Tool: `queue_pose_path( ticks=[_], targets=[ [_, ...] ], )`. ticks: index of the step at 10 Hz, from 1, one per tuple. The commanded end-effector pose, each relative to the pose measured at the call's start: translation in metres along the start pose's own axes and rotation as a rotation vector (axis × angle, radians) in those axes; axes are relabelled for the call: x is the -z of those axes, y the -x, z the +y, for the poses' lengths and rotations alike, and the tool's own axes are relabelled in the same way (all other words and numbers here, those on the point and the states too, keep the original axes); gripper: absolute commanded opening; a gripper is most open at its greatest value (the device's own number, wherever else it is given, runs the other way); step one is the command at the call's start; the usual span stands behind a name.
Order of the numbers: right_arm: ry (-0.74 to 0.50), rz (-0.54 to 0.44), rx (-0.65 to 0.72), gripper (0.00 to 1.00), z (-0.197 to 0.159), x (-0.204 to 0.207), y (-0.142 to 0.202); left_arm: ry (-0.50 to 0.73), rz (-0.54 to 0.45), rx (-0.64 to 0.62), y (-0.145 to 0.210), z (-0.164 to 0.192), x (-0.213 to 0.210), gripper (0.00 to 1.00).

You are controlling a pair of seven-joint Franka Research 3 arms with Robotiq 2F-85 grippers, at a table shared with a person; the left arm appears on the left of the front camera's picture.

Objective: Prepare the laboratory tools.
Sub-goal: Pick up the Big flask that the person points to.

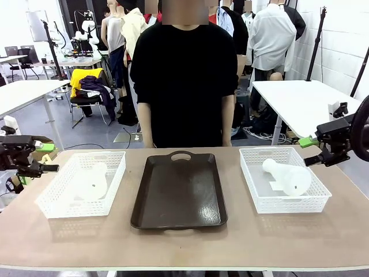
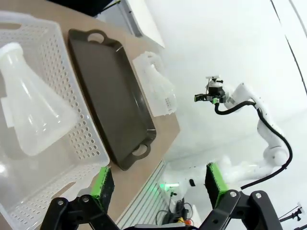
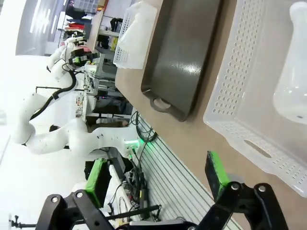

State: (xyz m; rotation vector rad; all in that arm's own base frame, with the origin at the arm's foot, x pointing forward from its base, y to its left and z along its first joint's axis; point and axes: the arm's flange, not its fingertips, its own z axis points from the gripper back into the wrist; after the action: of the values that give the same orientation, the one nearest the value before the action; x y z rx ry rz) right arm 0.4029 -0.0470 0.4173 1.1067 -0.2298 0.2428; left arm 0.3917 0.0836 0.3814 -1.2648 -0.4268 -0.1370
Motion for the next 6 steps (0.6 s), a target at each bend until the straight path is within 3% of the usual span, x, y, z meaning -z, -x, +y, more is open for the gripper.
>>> queue_pose_path(
  ticks=[1, 6],
  targets=[
    [-0.042, -0.016, 0.007, 1.0, -0.0013, -0.0033, -0.0049, -0.006, 0.01, -0.014, -0.0102, 0.0038, 0.0029, 1.0],
    [-0.085, -0.06, 0.009, 1.0, -0.0034, -0.0095, 0.0043, 0.018, 0.031, 0.004, -0.0067, 0.0015, 0.0053, 1.0]
  ],
)
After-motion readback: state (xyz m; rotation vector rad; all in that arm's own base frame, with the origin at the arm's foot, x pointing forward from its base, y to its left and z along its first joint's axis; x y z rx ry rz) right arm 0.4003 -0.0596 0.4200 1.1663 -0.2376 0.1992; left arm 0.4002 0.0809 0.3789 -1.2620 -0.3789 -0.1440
